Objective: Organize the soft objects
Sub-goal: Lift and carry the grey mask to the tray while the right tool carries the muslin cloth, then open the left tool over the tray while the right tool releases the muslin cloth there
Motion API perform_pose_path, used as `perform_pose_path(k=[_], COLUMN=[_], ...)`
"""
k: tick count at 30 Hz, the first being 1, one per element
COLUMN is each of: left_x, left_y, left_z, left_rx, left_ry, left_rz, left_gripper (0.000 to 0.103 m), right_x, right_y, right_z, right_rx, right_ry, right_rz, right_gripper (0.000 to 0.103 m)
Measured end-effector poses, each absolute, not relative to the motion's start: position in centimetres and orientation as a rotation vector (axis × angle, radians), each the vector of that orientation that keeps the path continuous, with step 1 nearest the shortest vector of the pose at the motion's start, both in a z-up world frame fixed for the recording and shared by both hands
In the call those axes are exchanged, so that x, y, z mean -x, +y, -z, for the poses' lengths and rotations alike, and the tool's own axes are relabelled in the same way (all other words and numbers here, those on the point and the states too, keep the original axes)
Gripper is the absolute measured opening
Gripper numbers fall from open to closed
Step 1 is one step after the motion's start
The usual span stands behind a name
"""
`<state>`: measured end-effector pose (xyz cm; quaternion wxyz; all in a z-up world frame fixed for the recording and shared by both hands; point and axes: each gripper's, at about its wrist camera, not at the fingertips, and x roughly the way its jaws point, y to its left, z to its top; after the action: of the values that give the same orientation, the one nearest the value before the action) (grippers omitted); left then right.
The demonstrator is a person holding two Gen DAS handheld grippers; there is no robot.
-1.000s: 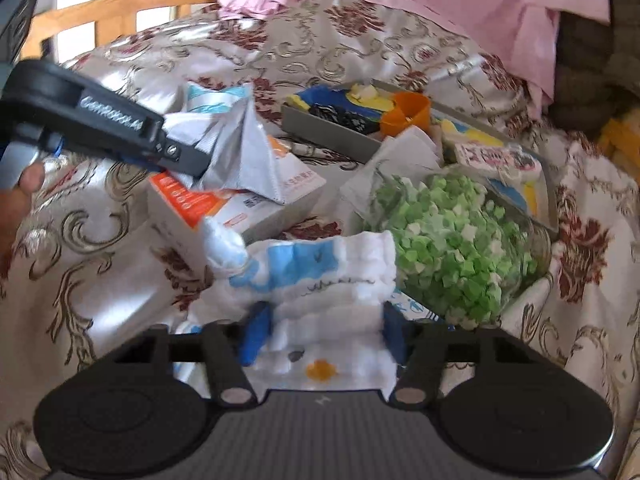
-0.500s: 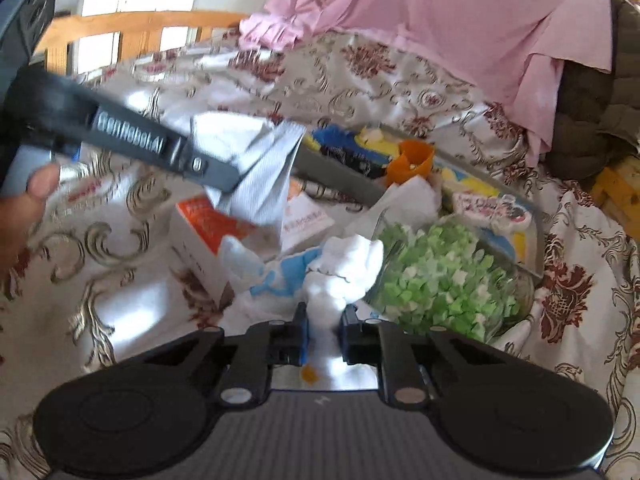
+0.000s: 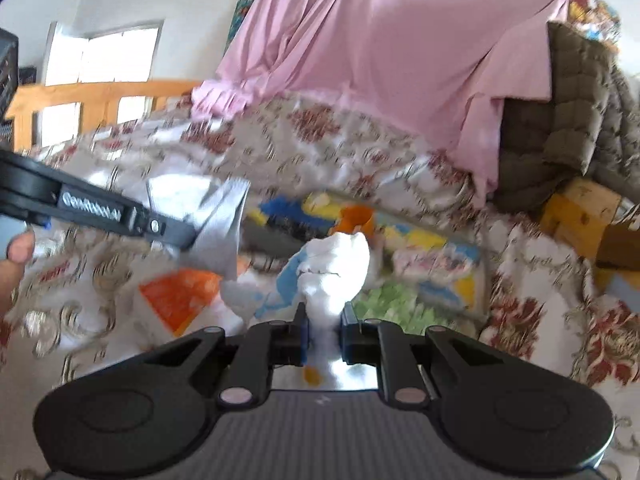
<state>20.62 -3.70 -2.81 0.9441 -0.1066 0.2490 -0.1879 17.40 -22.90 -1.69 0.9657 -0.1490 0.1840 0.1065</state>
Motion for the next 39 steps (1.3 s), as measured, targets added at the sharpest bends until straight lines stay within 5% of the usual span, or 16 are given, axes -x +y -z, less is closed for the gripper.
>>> perform_pose_path(k=[14, 23, 34, 39], left_x=[-32.3, -41.7, -45.1, -45.3], left_y=[-5.7, -7.6, -10.0, -10.3], left_z=[-1.2, -0.3, 3.7, 4.0], left_rx=[0.209, 0.263, 0.247, 0.255], left_ry=[0.455, 0.539, 0.662, 0.707], left_rz=[0.346, 0.34, 0.305, 0.29], left_gripper=[0.005, 0.005, 0.006, 0.008], right_x=[-30.7, -38.9, -40.1, -39.9], right_y=[-26.8, -32.5, -33.3, -33.1], right_z=[-2.8, -1.2, 1.9, 1.9], right_rx=[-0.035, -0.317, -0.293, -0.284], right_ry=[0.222, 0.296, 0.418, 0.438], right_rz=[-0.231, -0.092, -0.003, 0.013], right_gripper=[0.016, 0.016, 0.018, 0.038])
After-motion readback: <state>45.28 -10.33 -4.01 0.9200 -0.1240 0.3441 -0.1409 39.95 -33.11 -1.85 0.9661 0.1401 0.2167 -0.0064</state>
